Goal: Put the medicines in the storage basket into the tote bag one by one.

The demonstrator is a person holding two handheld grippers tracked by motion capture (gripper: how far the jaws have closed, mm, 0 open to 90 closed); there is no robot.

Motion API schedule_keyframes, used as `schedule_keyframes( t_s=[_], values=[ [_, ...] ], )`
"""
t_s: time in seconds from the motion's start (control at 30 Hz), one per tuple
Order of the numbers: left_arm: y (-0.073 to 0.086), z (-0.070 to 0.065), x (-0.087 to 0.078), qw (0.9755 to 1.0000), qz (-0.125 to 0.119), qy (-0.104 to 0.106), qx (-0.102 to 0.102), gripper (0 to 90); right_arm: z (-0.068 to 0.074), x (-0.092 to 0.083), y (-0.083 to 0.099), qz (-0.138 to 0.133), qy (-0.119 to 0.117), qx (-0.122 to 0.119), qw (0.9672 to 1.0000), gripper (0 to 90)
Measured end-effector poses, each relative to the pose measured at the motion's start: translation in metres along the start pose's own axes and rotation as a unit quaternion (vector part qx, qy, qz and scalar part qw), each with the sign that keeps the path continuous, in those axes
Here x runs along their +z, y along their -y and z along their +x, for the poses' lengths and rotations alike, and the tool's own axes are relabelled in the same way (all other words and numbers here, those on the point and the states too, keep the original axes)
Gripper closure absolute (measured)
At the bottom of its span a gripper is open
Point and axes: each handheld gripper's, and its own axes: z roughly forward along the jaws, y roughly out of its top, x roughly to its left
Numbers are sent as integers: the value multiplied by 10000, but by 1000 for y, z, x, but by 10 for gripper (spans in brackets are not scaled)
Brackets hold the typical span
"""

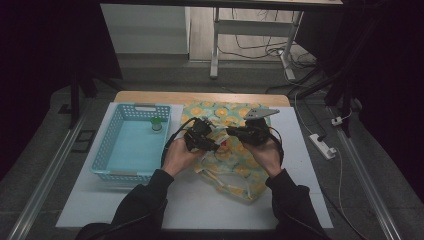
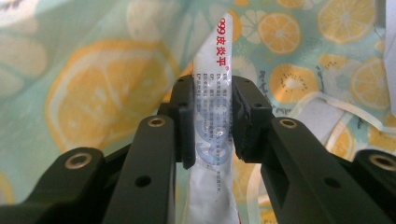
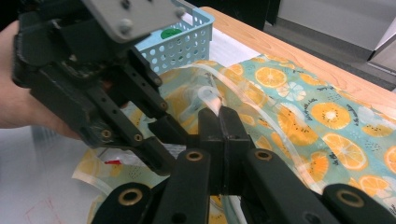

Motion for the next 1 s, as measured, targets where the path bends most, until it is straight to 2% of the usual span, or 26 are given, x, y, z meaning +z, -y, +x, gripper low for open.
schedule_keyframes(
  t_s=[0.2, 0.5, 0.77, 1.0],
  values=[
    [-6, 3, 8, 9999, 49, -159, -24, 720, 0, 0, 0, 3, 6, -4, 10000, 900],
    [-10, 17, 15, 9989, 90, -342, -314, 720, 0, 0, 0, 19, 15, 2, 10000, 900],
    [-12, 26, 22, 9973, 151, -538, -480, 719, -1, 2, 1, 56, 25, 2, 10000, 900],
    [-13, 34, 27, 9960, 158, -622, -618, 719, -1, 4, 2, 107, 37, -4, 9999, 900]
  ],
)
